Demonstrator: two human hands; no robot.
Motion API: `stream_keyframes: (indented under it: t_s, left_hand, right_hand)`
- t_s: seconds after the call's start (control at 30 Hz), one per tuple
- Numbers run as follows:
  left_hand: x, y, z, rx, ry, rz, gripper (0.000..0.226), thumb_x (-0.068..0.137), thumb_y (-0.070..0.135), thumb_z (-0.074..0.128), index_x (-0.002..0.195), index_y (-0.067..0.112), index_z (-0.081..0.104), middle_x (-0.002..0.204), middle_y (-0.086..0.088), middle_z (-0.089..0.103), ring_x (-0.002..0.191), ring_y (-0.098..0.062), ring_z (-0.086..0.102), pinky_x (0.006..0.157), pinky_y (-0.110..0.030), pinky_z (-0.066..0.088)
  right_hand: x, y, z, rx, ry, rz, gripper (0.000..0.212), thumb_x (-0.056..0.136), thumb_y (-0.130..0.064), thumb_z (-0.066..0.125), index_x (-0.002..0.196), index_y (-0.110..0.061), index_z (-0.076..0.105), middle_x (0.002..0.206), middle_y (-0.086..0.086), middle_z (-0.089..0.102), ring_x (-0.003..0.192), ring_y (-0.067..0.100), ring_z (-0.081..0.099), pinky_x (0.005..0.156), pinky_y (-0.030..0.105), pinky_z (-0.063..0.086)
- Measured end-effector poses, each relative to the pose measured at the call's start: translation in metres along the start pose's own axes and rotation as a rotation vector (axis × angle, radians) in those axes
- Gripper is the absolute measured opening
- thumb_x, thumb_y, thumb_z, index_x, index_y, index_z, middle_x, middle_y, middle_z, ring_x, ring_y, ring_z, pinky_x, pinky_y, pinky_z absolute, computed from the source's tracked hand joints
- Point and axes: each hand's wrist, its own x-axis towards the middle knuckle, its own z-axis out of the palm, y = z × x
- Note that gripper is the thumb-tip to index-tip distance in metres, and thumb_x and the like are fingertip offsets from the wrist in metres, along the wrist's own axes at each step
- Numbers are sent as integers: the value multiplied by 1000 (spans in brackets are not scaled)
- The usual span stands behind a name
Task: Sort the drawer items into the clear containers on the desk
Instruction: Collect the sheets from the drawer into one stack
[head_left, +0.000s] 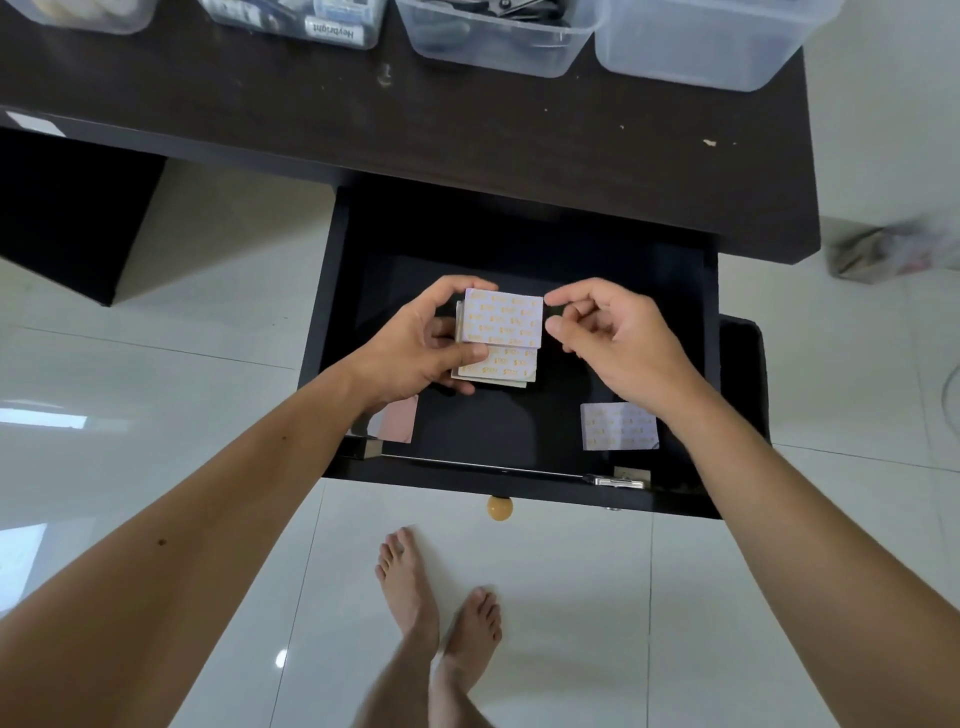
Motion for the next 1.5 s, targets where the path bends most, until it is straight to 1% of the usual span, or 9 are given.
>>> stream_keyframes:
  t_s: [0.23,0.33,0.47,0.57,0.7,0.83,1.07,1.33,1.5]
  left_hand:
    - [1,-4,-1,0,-11,24,62,94,-5,71,141,32,52,130,-6,70,120,-24,72,81,-47,66]
    - [3,-6,-1,-3,-3,42,64,93,-6,72,140,33,53,132,-7,68,122,-26,71,82,-49,66]
    - [3,-7,-2,-10,-1,46,64,92,-6,72,139,34,54,132,-6,68,122,-25,70,82,-48,67]
    - [2,-6,-1,7,-11,53,64,92,-6,72,140,32,54,131,-6,67,122,-24,70,83,-48,66]
    - [0,-4,-1,13,-15,52,64,92,-7,72,138,33,54,130,-5,67,120,-22,70,82,-46,67]
    - [-2,-4,0,37,-34,43,64,92,-8,72,138,34,54,129,-3,67,120,-22,69,81,-45,67]
    - [-3,-3,1,8,-57,50,63,92,-8,73,136,34,58,130,-8,66,119,-26,70,81,-47,67]
    - [-5,-1,1,-81,-95,56,64,91,-8,74,136,33,55,131,-18,65,119,-31,72,87,-56,64]
    - [-7,3,-1,-174,-134,82,66,92,-4,73,147,24,50,135,-22,65,118,-34,72,89,-50,65]
  right_hand:
    - [-19,7,-26,-584,-467,103,34,84,-27,90,116,-30,80,105,-15,68,92,3,66,86,27,59]
    - [-18,15,-22,-746,-422,111,39,81,-31,92,117,-28,78,106,-12,67,92,3,62,77,17,50]
    - [-22,19,-17,-836,-422,186,25,81,-29,93,97,-29,75,96,-7,68,88,11,67,78,32,61]
    - [-24,16,-16,-873,-482,163,23,84,-32,90,88,-35,68,96,-11,64,98,13,62,81,32,56]
    - [-25,7,-23,-816,-535,164,11,90,-31,83,94,-33,73,101,-14,68,107,9,54,89,35,52]
    - [-28,-2,-28,-713,-550,191,13,93,-25,82,95,-36,75,93,-12,74,95,5,67,81,29,57]
    - [-14,-38,-39,-68,-174,34,15,92,-19,83,99,-31,80,97,-7,81,91,9,77,91,28,59]
    - [13,-45,-8,-7,-12,-41,9,91,-26,85,99,-30,83,94,-10,81,83,6,73,81,27,59]
    - [12,-39,11,81,71,-59,11,86,-28,89,95,-30,83,92,-6,79,81,20,69,75,32,58]
